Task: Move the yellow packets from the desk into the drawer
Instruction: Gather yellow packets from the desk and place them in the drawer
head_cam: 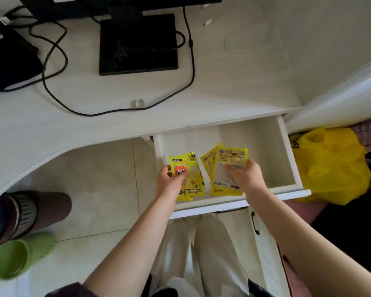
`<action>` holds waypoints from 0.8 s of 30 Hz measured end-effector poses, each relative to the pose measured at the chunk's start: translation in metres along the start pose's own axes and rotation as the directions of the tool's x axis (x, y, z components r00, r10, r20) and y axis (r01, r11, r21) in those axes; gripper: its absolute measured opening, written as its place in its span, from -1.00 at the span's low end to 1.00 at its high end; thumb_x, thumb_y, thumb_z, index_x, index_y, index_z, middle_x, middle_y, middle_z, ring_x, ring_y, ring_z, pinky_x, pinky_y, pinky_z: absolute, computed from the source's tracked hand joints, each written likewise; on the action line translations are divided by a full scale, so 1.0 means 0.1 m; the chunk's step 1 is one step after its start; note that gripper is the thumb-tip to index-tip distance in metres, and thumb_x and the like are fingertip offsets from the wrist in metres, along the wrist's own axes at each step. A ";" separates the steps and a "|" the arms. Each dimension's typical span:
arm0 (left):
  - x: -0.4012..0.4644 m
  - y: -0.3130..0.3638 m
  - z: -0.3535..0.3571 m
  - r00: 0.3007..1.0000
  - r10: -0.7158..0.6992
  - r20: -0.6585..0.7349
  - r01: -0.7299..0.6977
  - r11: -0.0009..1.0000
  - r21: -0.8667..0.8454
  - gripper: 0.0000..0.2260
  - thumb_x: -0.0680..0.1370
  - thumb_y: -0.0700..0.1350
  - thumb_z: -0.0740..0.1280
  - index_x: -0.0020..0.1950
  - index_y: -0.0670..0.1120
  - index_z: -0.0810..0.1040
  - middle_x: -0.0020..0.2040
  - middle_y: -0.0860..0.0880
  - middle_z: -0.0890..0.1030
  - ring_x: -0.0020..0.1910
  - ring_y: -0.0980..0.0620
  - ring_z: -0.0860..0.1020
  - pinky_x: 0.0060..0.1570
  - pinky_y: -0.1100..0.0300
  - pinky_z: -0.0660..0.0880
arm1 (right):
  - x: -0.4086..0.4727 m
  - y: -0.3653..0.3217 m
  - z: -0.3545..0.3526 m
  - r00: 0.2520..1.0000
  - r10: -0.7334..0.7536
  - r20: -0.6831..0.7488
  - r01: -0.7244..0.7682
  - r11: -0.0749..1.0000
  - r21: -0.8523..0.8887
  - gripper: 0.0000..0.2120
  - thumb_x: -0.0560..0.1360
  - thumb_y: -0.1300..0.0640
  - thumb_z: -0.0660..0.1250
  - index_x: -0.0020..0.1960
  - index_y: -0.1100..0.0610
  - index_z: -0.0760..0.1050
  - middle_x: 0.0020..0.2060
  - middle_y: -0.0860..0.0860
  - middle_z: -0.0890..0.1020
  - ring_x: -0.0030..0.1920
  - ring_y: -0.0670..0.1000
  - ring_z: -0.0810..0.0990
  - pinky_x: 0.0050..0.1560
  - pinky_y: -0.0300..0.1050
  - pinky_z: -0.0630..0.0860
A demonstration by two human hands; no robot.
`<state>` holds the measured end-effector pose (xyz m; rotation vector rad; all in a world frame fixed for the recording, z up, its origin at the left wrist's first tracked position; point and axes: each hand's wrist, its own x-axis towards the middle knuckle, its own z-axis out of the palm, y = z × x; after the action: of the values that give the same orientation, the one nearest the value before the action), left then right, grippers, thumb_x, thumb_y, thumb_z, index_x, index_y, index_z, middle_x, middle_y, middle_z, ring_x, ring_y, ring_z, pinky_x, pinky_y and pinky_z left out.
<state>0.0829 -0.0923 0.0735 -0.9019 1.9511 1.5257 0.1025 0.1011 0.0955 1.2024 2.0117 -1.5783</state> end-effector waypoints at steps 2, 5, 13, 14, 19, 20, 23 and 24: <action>0.08 -0.01 0.14 1.000 -0.025 -0.001 0.025 1.000 0.007 -0.77 0.42 -0.17 0.50 0.03 -0.09 0.56 -0.09 -0.04 0.66 -0.19 0.02 0.62 -0.24 0.20 0.50 | 0.21 0.01 0.01 0.999 0.012 0.032 -0.010 0.998 -0.056 -0.85 0.41 0.13 0.42 -0.02 0.00 0.58 -0.14 0.00 0.67 -0.10 0.08 0.66 -0.15 -0.03 0.63; 0.21 -0.07 0.30 0.999 -0.038 -0.022 0.040 0.998 0.056 -0.80 0.44 -0.19 0.48 0.01 -0.06 0.55 -0.14 -0.01 0.64 -0.31 0.10 0.58 -0.39 0.26 0.43 | 0.50 0.07 0.05 0.997 0.036 0.071 -0.028 0.994 -0.110 -0.75 0.38 0.11 0.43 0.06 0.06 0.58 -0.09 0.06 0.68 -0.07 0.11 0.67 -0.05 0.09 0.64; 0.55 -0.29 0.47 0.996 -0.054 -0.069 0.064 0.986 0.152 -0.82 0.45 -0.22 0.44 0.03 -0.14 0.54 -0.15 -0.05 0.61 -0.34 0.10 0.53 -0.51 0.35 0.40 | 0.95 0.34 0.25 0.988 0.107 0.112 -0.090 0.986 -0.142 -0.75 0.40 0.18 0.43 0.06 0.14 0.50 -0.05 0.11 0.65 -0.06 0.11 0.64 -0.06 -0.02 0.61; 0.57 -0.31 0.47 0.996 -0.060 -0.062 0.069 0.985 0.157 -0.80 0.46 -0.22 0.45 0.04 -0.14 0.53 -0.12 -0.06 0.62 -0.31 0.08 0.54 -0.46 0.31 0.42 | 0.97 0.39 0.27 0.985 0.113 0.132 -0.094 0.986 -0.140 -0.75 0.40 0.19 0.43 0.06 0.13 0.49 -0.04 0.10 0.65 -0.05 0.10 0.64 -0.06 -0.02 0.61; 0.71 -0.44 0.46 0.994 -0.094 -0.058 0.102 0.981 0.163 -0.74 0.45 -0.19 0.46 0.09 -0.12 0.49 -0.05 -0.07 0.62 -0.19 0.03 0.59 -0.38 0.25 0.41 | 1.05 0.53 0.29 0.969 0.142 0.203 -0.112 0.982 -0.153 -0.75 0.42 0.22 0.45 0.00 0.08 0.43 -0.11 0.04 0.60 -0.08 0.07 0.61 -0.13 -0.08 0.58; 0.73 -0.46 0.45 0.993 -0.102 -0.058 0.110 0.981 0.161 -0.73 0.45 -0.19 0.47 0.10 -0.11 0.49 -0.05 -0.06 0.62 -0.17 0.03 0.59 -0.37 0.25 0.43 | 1.06 0.55 0.28 0.966 0.148 0.212 -0.113 0.979 -0.171 -0.73 0.43 0.22 0.44 0.03 0.07 0.41 -0.11 0.03 0.59 -0.09 0.06 0.60 -0.19 -0.12 0.55; 0.79 -0.51 0.43 0.994 -0.106 -0.040 0.111 0.976 0.186 -0.72 0.46 -0.18 0.47 0.11 -0.10 0.49 -0.04 -0.04 0.62 -0.14 0.02 0.60 -0.33 0.23 0.45 | 1.13 0.62 0.27 0.957 0.167 0.237 -0.106 0.962 -0.250 -0.74 0.45 0.25 0.41 0.03 0.03 0.42 -0.05 0.05 0.62 -0.06 0.07 0.62 -0.16 -0.06 0.60; 0.80 -0.53 0.42 0.994 -0.100 -0.038 0.106 0.974 0.201 -0.72 0.46 -0.18 0.46 0.12 -0.09 0.48 -0.03 -0.04 0.62 -0.12 0.01 0.60 -0.31 0.22 0.46 | 1.15 0.63 0.27 0.952 0.179 0.249 -0.106 0.954 -0.282 -0.79 0.45 0.25 0.40 0.00 0.03 0.45 -0.03 0.07 0.64 -0.05 0.08 0.64 -0.07 0.03 0.63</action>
<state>0.0699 -0.0747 -0.0288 -0.9245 2.0041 1.2362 0.0759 0.1274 -0.0332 0.9491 1.8414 -1.2766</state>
